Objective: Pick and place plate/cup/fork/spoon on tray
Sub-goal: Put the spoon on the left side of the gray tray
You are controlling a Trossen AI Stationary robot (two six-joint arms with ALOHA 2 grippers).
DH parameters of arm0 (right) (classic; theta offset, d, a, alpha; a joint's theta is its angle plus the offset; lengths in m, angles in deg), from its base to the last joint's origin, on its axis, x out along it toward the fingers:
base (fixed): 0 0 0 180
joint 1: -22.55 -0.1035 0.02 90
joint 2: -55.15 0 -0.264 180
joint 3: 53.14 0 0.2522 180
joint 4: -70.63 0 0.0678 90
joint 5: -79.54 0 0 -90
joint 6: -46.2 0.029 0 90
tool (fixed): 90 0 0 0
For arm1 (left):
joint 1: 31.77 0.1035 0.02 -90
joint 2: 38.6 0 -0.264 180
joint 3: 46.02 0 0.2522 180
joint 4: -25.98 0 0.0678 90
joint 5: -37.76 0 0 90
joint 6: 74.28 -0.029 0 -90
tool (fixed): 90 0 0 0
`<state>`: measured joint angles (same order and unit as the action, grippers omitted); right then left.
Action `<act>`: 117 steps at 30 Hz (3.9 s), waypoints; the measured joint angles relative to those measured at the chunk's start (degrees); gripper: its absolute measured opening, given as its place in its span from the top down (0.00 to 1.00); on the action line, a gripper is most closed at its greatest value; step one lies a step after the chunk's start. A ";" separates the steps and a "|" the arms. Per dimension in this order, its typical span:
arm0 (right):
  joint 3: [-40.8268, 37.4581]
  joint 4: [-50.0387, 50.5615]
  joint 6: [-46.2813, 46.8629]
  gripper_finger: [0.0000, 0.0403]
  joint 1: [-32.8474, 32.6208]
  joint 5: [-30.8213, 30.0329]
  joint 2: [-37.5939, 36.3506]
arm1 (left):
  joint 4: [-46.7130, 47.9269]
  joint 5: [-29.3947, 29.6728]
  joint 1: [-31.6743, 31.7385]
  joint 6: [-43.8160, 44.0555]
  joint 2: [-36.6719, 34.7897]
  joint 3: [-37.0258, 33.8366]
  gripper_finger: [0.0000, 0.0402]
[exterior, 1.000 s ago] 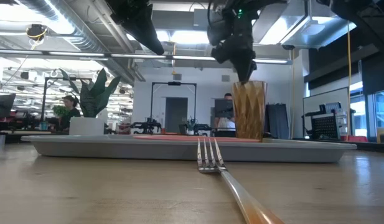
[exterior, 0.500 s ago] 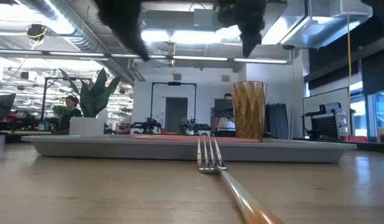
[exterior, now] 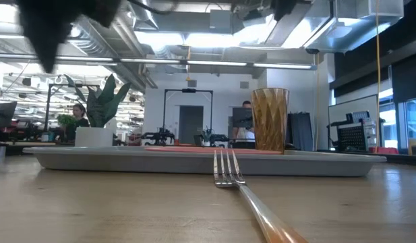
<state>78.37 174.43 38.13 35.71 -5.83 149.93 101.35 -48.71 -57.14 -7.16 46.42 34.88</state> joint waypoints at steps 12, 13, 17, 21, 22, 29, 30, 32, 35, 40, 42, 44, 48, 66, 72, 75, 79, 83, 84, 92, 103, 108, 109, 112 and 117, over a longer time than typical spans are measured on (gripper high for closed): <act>0.00 -0.50 0.04 0.81 -8.64 0.02 -1.15 | -3.26 -6.17 -16.31 30.32 1.68 -3.45 0.95; 0.00 -0.74 0.04 0.81 -9.14 0.02 -1.15 | -3.39 -7.03 -16.92 30.94 2.13 -3.50 0.93; 0.00 -1.11 0.26 0.81 -10.87 0.00 -1.15 | -3.57 -9.07 -19.41 33.40 3.93 -3.56 0.88; 0.00 -1.13 2.53 0.81 -12.16 0.00 -1.15 | -3.60 -11.09 -22.16 41.67 6.27 -3.56 0.85; 0.00 -1.20 3.27 0.81 -12.46 0.01 -1.15 | -3.82 -10.99 -23.14 45.42 7.00 -3.56 0.85; 0.00 -4.28 3.39 0.81 -13.36 0.00 -1.13 | -8.85 -4.22 -30.28 64.60 11.55 -3.56 0.85; 0.00 -4.46 3.37 0.81 -13.36 0.00 -1.13 | -8.32 -4.03 -31.06 66.48 12.19 -3.54 0.85; 0.00 -5.19 3.22 0.81 -13.36 -0.02 -1.13 | -6.44 -4.33 -32.56 70.09 13.59 -3.54 0.85; 0.00 -5.56 3.06 0.81 -13.36 -0.02 -1.13 | -4.73 -5.18 -33.79 71.56 15.36 -3.56 0.86; 0.00 -5.81 2.99 0.81 -13.36 -0.02 -1.13 | -4.26 -4.31 -33.89 71.89 17.87 -3.56 0.85; 0.00 -5.81 2.96 0.81 -13.34 -0.03 -1.13 | -4.22 -3.83 -33.90 71.95 18.28 -3.56 0.85; 0.00 -5.84 2.93 0.81 -13.34 -0.04 -1.13 | -4.20 -2.81 -33.59 71.97 18.47 -3.56 0.86; 0.00 -5.88 3.12 0.81 -13.34 -0.04 -1.13 | -4.05 -3.85 -32.56 71.96 18.45 -3.56 0.85; 0.00 -5.84 3.08 0.81 -13.34 -0.04 -1.11 | -4.86 -7.12 -31.16 72.32 19.12 -3.56 0.85; 0.00 -5.84 3.08 0.81 -13.34 -0.04 -1.11 | -4.00 -7.57 -31.14 72.36 19.12 -3.56 0.86; 0.00 -5.84 3.07 0.81 -13.33 -0.04 -1.08 | -4.00 -7.55 -31.16 72.38 19.19 -3.56 0.85; 0.00 -5.81 3.06 0.81 -13.34 -0.03 -1.08 | -4.23 -7.73 -31.16 72.43 21.08 -3.54 0.85; 0.00 -5.81 3.06 0.81 -13.33 -0.02 -1.08 | -5.45 -7.08 -31.14 72.47 21.99 -3.39 0.86; 0.00 -5.81 3.05 0.81 -13.33 -0.02 -1.08 | -5.45 -7.01 -31.14 72.47 22.01 -3.37 0.85; 0.00 -5.81 3.06 0.81 -13.33 -0.02 -1.08 | -5.56 -7.11 -31.65 71.65 22.08 -3.39 0.86; 0.00 -5.81 3.06 0.81 -13.33 0.00 -1.08 | -5.84 -9.45 -31.95 70.32 22.17 -3.43 0.95; -0.01 -5.81 3.06 0.81 -13.34 0.00 -1.08 | -5.79 -10.29 -31.97 69.38 22.18 -3.50 0.98; 0.00 -5.81 3.06 0.81 -13.32 0.00 -1.08 | -5.77 -10.42 -31.97 69.00 22.18 -3.50 0.98; 0.00 -5.81 3.06 0.81 -13.34 0.00 -1.08 | -5.73 -9.96 -32.02 67.48 22.18 -3.50 0.99; -0.02 -5.81 3.06 0.81 -13.34 0.00 -1.08 | -5.34 -9.22 -31.48 65.68 21.44 -3.69 0.99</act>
<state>78.35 168.62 41.19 22.37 -5.83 148.84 96.01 -57.93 -88.62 58.52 67.86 31.18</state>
